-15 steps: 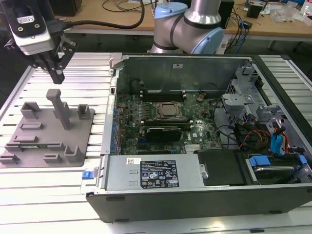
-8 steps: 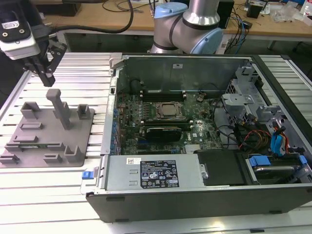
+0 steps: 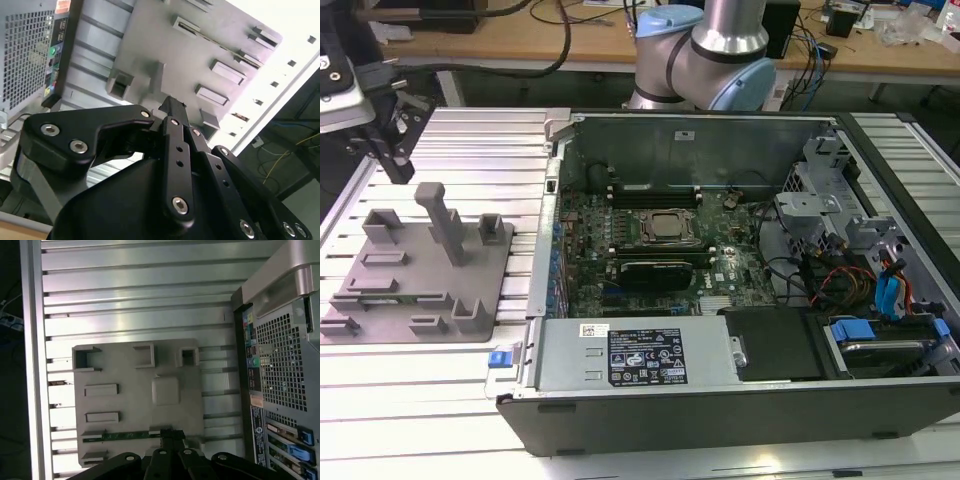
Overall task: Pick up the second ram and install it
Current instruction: 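Reach for the second ram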
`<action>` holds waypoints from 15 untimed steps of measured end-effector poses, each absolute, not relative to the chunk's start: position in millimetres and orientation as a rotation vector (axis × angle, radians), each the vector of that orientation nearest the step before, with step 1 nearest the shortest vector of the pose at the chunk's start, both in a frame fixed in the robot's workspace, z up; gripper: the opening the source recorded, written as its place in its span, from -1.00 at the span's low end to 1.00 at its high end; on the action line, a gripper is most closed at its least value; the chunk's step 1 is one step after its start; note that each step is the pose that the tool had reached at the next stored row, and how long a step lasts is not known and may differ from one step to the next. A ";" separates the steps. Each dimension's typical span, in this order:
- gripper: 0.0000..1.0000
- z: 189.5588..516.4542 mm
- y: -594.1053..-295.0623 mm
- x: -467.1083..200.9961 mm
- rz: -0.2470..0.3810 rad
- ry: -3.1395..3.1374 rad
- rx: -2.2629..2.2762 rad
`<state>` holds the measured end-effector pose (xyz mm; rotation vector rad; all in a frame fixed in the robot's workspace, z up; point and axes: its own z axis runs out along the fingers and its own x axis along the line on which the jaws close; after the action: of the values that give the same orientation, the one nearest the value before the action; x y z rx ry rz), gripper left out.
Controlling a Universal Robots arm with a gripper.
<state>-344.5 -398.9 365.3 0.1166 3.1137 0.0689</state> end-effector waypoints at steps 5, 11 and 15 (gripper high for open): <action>-0.84 351.5 -400.7 -364.5 0.069 3.117 0.117; -0.84 333.0 -409.3 -377.1 0.069 3.122 0.117; -0.84 319.6 -414.9 -384.1 0.068 3.127 0.117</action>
<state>-384.1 -414.9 319.6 0.1174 3.1266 0.0684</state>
